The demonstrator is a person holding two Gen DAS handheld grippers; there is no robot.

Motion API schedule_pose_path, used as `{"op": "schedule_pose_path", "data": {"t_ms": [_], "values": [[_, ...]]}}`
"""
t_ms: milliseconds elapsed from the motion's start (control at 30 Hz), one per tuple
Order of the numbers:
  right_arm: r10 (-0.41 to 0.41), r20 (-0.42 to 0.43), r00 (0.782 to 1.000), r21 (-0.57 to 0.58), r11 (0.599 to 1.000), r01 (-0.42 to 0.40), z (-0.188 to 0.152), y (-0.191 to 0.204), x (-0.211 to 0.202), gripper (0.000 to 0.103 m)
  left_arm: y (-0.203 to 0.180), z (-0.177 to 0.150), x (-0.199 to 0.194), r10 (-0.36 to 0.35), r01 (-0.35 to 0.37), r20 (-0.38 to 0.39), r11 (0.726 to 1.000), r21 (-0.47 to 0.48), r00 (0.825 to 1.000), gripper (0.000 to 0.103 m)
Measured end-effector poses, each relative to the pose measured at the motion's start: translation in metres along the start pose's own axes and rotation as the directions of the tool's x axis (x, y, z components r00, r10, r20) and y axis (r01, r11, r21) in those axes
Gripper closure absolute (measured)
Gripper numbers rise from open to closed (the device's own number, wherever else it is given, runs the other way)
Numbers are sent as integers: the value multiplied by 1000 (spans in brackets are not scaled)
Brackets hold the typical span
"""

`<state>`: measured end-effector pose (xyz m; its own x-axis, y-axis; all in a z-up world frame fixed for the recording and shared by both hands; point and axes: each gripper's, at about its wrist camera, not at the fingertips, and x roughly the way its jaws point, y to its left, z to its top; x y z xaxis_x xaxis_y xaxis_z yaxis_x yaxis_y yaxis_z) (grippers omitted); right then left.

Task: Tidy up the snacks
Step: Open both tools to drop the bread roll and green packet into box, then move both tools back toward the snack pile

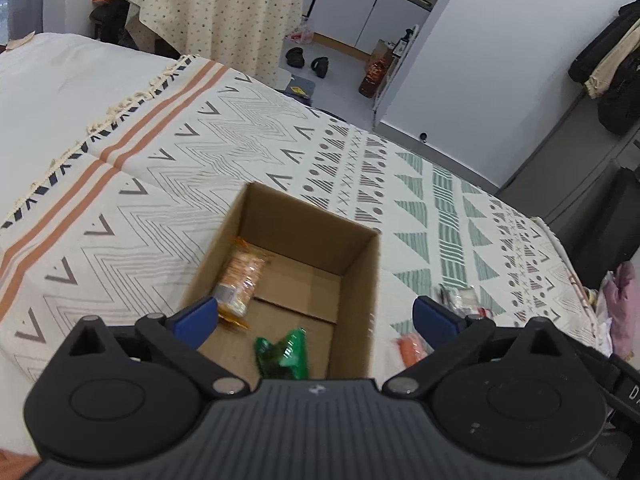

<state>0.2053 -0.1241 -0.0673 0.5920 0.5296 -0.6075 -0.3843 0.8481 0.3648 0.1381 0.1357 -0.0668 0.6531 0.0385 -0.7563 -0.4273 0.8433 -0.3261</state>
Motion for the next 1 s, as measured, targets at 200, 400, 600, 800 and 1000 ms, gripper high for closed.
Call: {"op": "schedule_pose_path", "data": {"t_ms": [200,400,600,800,1000], "values": [[-25,16,1000,36,999,24,-6,-22,-24,0,-20,-14,-10,-10,11,-11,1000,20,1000,0],[-46,25,999,5,999,46,-14,-36,-47,0,-41,-29,-21,-45,45,2,999,27,999,0],[-81,32,996,0,997,81,-17,-53,-67,0,-65,-42,-31,-73,72,10,996,61,997,0],[-122,55,991,4,993,122,-22,-69,-84,0,-82,-52,-38,-75,74,12,994,80,997,0],[-124,48,991,19,992,124,-25,-83,-94,0,-96,-62,-39,-75,76,-8,993,93,997,0]]}}
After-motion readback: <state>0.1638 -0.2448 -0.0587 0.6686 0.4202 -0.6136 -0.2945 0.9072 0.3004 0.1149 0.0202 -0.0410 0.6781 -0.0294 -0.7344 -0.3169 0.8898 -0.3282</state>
